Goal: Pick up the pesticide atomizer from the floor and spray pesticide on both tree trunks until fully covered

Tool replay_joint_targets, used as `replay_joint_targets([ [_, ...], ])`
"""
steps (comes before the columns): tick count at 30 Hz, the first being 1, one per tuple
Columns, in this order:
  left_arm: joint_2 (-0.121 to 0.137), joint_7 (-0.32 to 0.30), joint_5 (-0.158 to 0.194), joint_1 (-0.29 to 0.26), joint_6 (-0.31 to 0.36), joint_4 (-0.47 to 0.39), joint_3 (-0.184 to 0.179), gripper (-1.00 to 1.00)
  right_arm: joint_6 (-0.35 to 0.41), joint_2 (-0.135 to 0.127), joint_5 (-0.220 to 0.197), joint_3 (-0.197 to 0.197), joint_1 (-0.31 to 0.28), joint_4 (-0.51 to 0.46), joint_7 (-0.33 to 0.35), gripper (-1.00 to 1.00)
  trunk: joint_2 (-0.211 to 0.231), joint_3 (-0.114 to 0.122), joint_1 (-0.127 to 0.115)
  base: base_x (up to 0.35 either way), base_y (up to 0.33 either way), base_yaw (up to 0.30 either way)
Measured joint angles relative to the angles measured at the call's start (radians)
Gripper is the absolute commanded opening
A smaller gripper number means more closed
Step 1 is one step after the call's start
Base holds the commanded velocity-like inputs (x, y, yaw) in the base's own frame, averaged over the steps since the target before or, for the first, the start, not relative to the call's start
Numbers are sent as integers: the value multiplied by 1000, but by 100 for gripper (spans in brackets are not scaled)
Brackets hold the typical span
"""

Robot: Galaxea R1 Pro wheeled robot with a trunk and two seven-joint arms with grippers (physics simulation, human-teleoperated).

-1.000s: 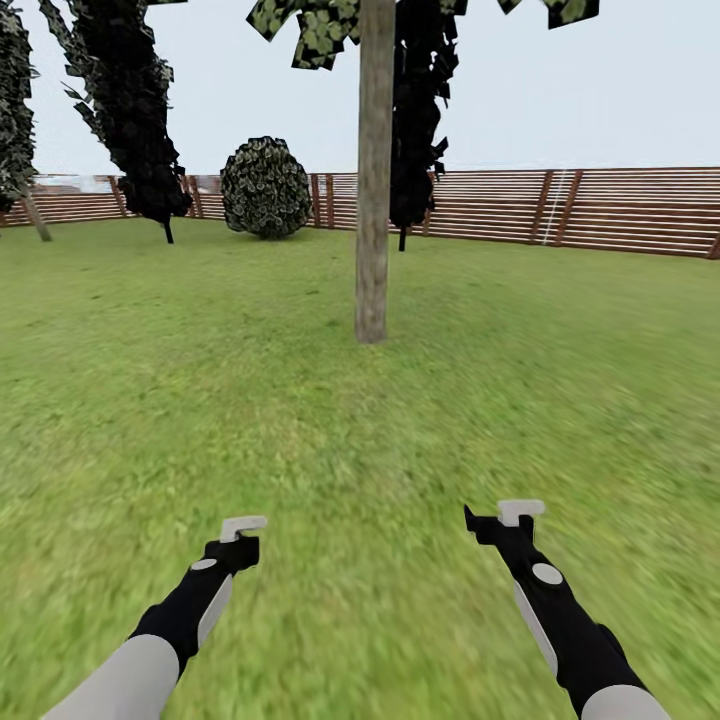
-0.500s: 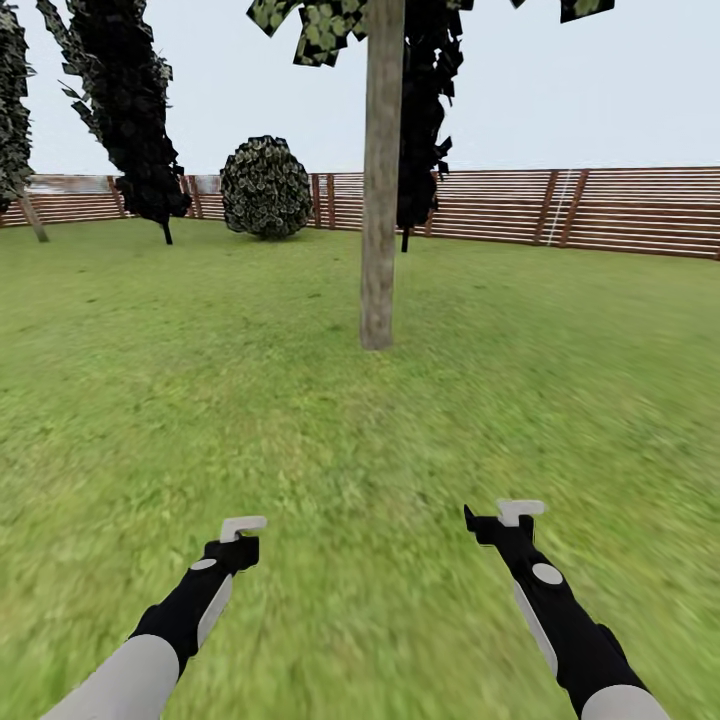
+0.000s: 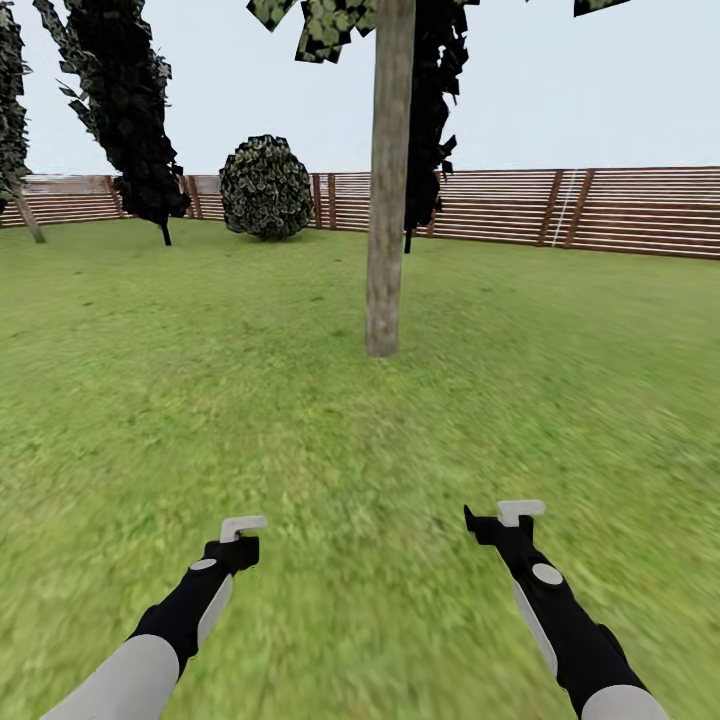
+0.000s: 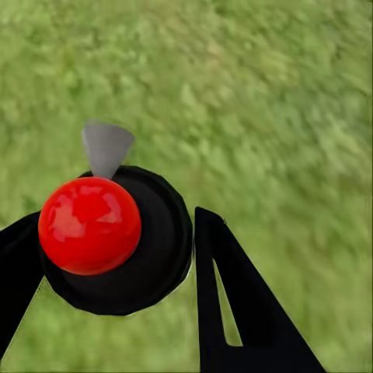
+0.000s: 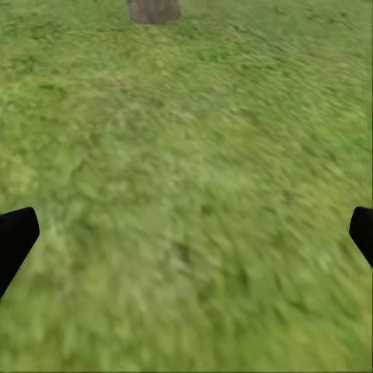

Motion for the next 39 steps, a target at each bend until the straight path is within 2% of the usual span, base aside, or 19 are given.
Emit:
replay_joint_targets([
  [29,0,-2,1,0,0,0,1,-100,-3,0,2,2,0,24,1,100,0,0,0,324,118,0],
  [35,0,-4,0,0,0,0,3,-100,-34,-2,3,-2,0,68,2,100,0,0,0,325,118,0],
  [39,0,-6,0,0,0,0,3,-100,-76,-13,2,-5,0,77,3,100,0,0,0,328,94,0],
])
